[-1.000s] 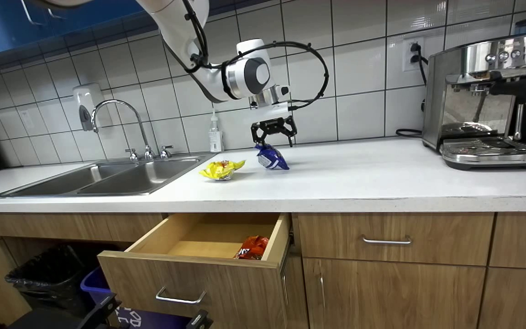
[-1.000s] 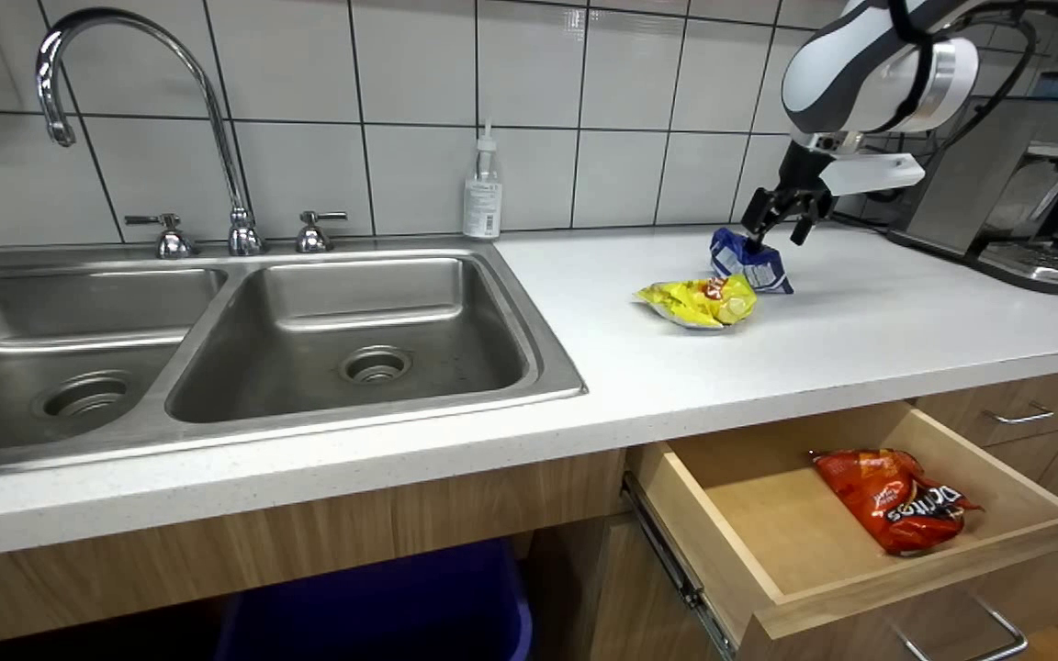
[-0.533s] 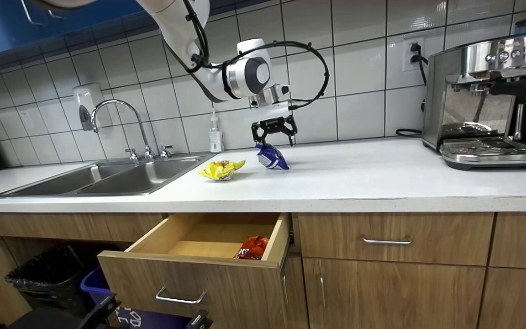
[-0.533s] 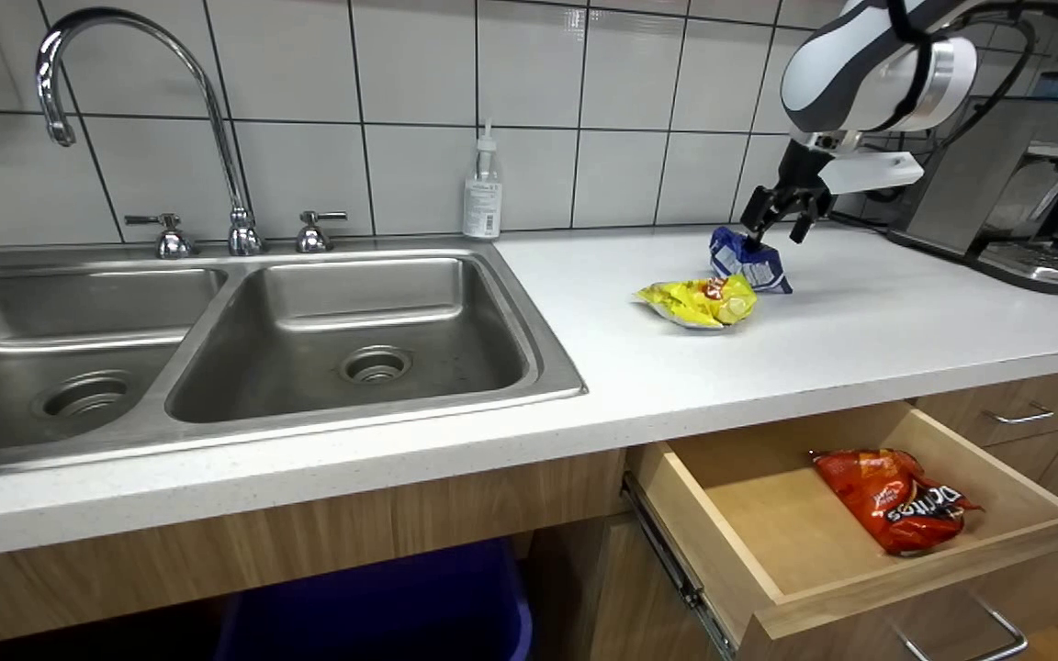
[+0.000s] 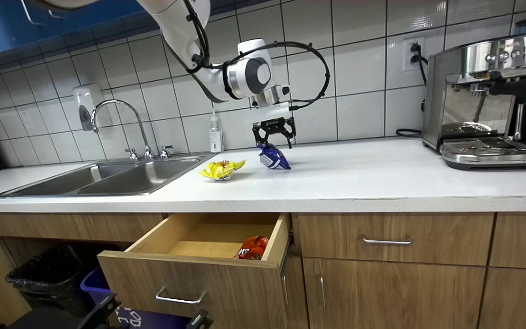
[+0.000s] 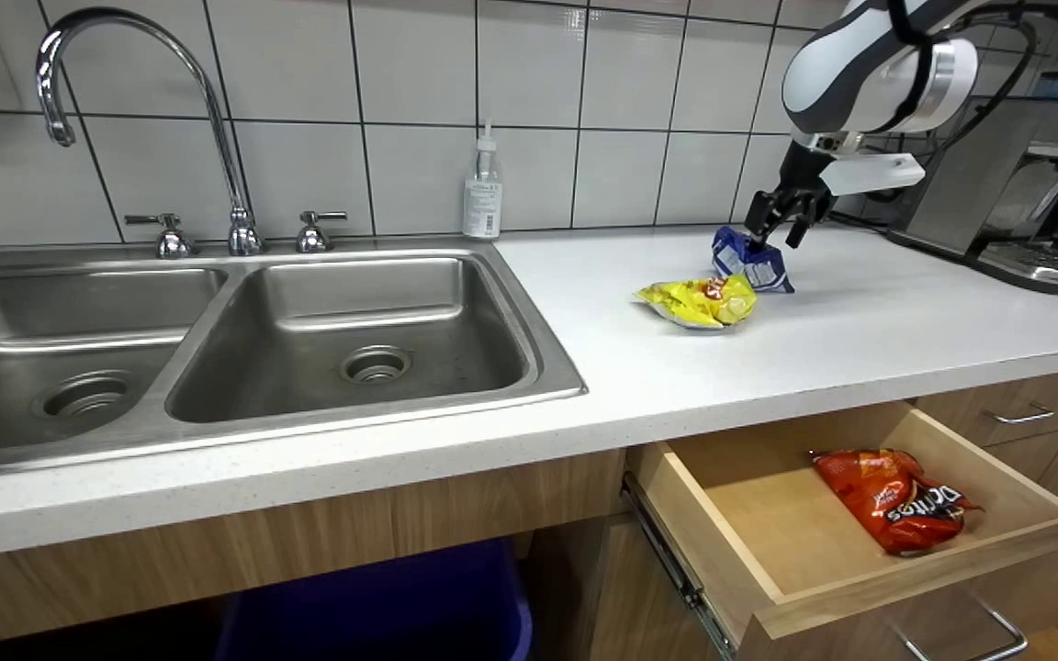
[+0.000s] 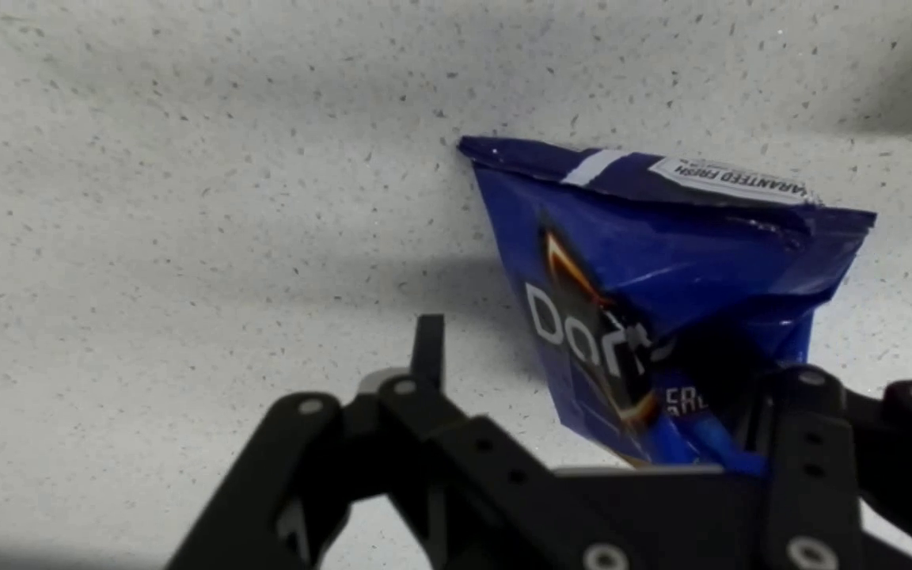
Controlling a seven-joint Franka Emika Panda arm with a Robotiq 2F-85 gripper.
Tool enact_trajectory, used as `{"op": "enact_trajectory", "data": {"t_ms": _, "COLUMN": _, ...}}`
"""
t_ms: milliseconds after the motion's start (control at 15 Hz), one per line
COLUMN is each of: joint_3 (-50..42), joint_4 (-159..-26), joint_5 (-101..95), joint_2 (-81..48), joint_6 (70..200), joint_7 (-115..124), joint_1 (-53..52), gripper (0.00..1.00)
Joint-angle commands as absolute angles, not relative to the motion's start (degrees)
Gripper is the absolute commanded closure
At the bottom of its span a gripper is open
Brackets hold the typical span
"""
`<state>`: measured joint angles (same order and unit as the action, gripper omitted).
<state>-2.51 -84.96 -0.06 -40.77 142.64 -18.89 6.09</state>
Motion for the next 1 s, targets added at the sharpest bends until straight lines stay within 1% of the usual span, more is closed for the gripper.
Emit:
{"op": "enact_trajectory", "data": {"t_ms": 0, "joint_3": -1.91, "joint_4": -83.12, "joint_5": -1.65, "joint_2": -41.43, "joint_6": 140.65, "joint_7": -17.88, "joint_1": 6.80, "gripper": 0.51}}
{"op": "enact_trajectory", "data": {"t_ms": 400, "joint_3": -1.95, "joint_4": -83.14, "joint_5": -1.66, "joint_2": -41.46, "joint_6": 140.57, "joint_7": -17.91, "joint_1": 6.87, "gripper": 0.97}}
{"op": "enact_trajectory", "data": {"t_ms": 533, "joint_3": -1.97, "joint_4": -83.09, "joint_5": -1.66, "joint_2": -41.50, "joint_6": 140.53, "joint_7": -17.93, "joint_1": 6.92, "gripper": 1.00}}
{"op": "enact_trajectory", "data": {"t_ms": 933, "joint_3": -1.96, "joint_4": -83.53, "joint_5": -1.57, "joint_2": -41.14, "joint_6": 140.62, "joint_7": -18.12, "joint_1": 7.16, "gripper": 1.00}}
